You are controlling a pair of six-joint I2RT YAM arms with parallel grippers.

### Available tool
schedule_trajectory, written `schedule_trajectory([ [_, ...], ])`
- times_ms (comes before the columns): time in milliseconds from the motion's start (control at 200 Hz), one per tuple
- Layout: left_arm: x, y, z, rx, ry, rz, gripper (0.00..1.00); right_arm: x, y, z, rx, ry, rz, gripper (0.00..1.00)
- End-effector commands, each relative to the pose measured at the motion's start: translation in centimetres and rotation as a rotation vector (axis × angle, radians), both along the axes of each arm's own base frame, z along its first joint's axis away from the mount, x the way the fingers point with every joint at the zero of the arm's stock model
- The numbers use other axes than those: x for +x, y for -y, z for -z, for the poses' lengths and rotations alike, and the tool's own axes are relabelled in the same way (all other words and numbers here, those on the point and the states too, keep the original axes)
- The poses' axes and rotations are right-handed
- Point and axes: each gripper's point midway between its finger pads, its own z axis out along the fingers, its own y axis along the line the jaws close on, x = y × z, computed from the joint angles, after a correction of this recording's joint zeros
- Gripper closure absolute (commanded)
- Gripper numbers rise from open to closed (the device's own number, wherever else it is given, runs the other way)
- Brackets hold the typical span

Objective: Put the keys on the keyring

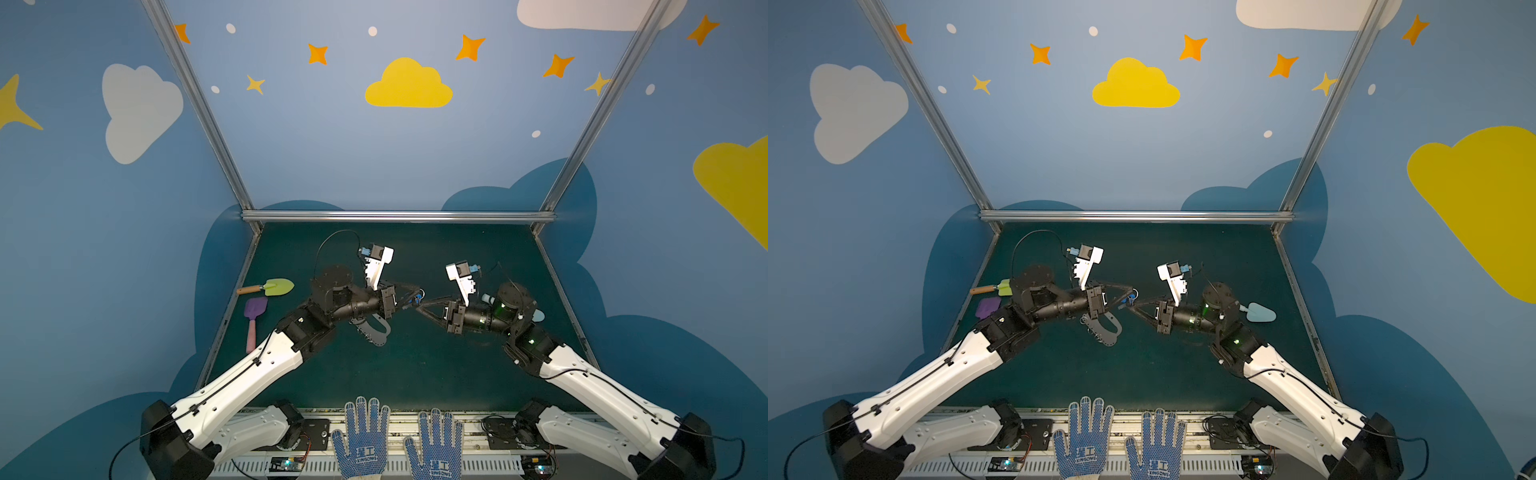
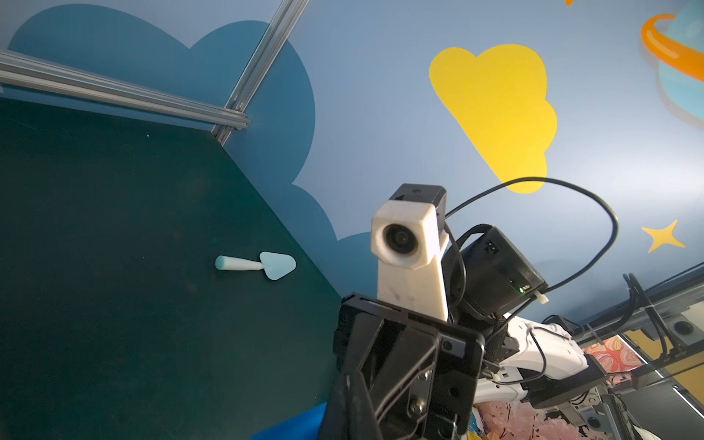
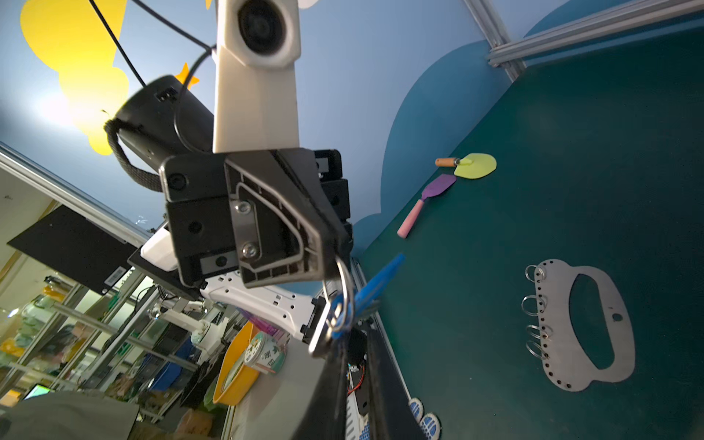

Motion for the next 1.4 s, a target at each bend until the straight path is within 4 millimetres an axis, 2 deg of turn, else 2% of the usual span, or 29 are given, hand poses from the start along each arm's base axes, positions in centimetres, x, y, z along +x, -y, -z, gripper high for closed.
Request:
schedule_trajectory([
  [0, -0.1, 0.3, -0.3, -0.021, 0.013, 0.010, 0.96, -1.2, -0.5, -2.6, 0.035, 0.104, -0.049, 0.86],
  [70, 0.0, 0.2, -0.2, -0.019, 0.013, 0.003, 0.96, -0.5, 0.0, -1.8, -0.015, 0.100, 0.011, 0.85],
  [145, 0.0, 0.0, -0.2, -0.018, 0.016, -0.009, 0.96, 0.5, 1.1, -1.2, -0.036, 0.097, 0.098, 0.77],
  [265, 0.0, -0.3, -0.1, -0.018, 0.017, -0.024, 0.96, 0.5, 2.4, -2.2, 0.005, 0.105, 0.137, 0.73],
  [416, 0.0, -0.1, -0.2, -0.030, 0.012, -0.010, 0.96, 1.0, 2.9, -2.8, 0.023, 0.096, 0.160, 0.69],
  [611, -0.3, 0.1, -0.6, -0.050, 0.012, 0.008, 0.96, 2.1, 2.5, -2.8, 0.035, 0.058, 0.158, 0.70],
  [851, -0.5, 0.1, -0.5, -0.048, 0.009, 0.018, 0.96, 1.5, 1.9, -3.9, 0.084, 0.067, 0.093, 0.70],
  [1162, -0.4, 0.4, -0.4, -0.051, 0.006, 0.024, 0.96, 1.5, 1.9, -3.8, 0.068, 0.076, 0.096, 0.93],
  [1292, -0.5, 0.3, -0.4, -0.047, 0.005, 0.028, 0.93, 1.5, 2.1, -4.0, 0.062, 0.084, 0.104, 0.92],
  [1397, -0.5, 0.4, -0.3, -0.053, 0.000, 0.031, 0.96, 1.2, 1.6, -4.4, 0.077, 0.075, 0.062, 0.90],
])
